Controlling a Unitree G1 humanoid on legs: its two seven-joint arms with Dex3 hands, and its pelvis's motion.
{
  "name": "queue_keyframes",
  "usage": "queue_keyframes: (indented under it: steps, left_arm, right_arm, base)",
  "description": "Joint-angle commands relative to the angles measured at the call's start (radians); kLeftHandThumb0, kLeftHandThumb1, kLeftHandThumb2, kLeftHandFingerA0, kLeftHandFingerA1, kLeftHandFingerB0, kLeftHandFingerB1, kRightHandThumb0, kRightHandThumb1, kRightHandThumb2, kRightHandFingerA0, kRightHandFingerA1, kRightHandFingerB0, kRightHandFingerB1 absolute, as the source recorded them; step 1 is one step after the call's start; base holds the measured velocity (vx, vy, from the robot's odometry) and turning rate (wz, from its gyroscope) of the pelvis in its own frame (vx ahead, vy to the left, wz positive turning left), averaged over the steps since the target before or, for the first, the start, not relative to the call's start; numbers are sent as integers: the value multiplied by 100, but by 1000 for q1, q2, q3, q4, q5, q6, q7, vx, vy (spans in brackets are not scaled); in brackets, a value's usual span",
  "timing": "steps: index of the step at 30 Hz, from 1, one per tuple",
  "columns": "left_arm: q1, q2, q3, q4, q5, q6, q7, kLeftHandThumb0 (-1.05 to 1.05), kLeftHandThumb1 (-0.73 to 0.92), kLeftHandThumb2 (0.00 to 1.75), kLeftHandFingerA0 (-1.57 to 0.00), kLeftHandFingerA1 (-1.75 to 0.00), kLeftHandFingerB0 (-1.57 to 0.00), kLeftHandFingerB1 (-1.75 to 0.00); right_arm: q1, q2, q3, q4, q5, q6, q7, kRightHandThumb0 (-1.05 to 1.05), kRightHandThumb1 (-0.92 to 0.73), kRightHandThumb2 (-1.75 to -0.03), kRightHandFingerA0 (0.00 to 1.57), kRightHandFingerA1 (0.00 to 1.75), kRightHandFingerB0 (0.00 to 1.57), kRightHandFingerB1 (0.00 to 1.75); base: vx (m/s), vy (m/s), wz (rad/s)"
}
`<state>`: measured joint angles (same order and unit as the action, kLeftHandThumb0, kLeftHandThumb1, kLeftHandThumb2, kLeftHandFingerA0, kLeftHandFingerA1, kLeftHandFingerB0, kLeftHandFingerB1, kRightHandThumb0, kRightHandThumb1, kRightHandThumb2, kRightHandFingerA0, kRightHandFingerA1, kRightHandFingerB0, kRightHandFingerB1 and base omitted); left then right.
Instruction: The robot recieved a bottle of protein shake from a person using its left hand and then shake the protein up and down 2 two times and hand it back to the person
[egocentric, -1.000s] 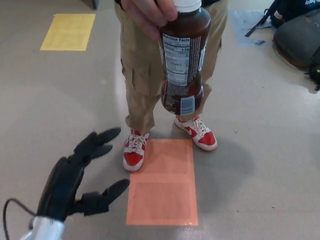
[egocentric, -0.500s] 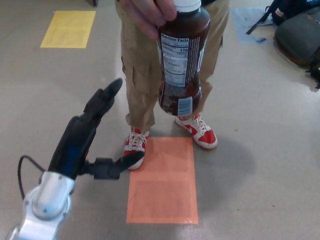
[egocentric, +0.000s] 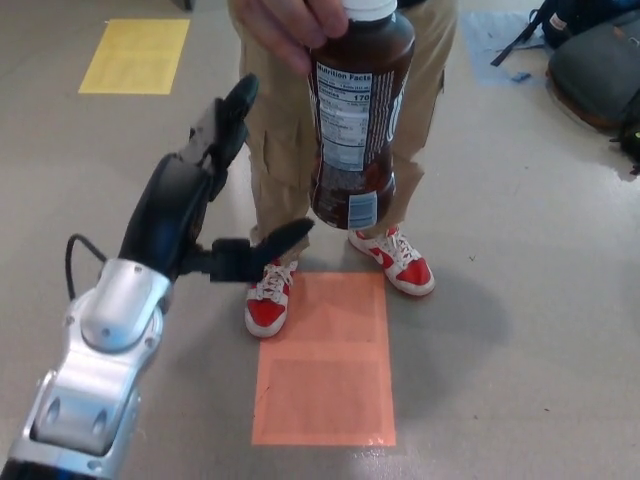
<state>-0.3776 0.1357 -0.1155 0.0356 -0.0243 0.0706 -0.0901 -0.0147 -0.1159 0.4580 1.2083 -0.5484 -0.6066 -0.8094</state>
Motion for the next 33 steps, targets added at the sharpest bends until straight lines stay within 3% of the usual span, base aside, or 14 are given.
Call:
queue_keyframes:
  steps: [1, 11, 26, 31, 33]
  left_arm:
    - [-224, -13, 131, -126, -383, 855, -96, -73, 43, 80, 0, -5, 0, 0]
    - [-347, -47, 157, -143, -429, 1015, -81, -73, 44, 79, 0, -4, 0, 0]
    - [-393, -129, 56, -93, -349, 1038, -79, -77, 48, 80, 0, -4, 0, 0]
    - [-388, -170, 39, -70, -343, 1051, -69, -71, 42, 72, 0, 0, 0, -1]
    - [-389, -167, 11, -60, -327, 1053, -79, -78, 49, 81, 0, -5, 0, 0]
  right_arm:
    - [-26, -8, -28, -2, 13, -28, -1, -21, -76, -63, 84, 46, 73, 43]
    - [-42, -3, -33, -1, 15, -34, -14, -17, -66, -59, 88, 47, 76, 44]
    - [-43, -21, -33, 3, 16, -55, 7, -21, -73, -61, 85, 46, 73, 43]
    - [-44, -20, -26, 4, 6, -47, 0, -18, -74, -63, 85, 47, 74, 44]
    - [-43, -21, -22, 2, 3, -45, 4, -19, -75, -63, 85, 47, 73, 43]
  base:
    - [0, 0, 0]
    - [0, 0, 0]
    - [0, 0, 0]
    - [0, 0, 0]
    - [0, 0, 0]
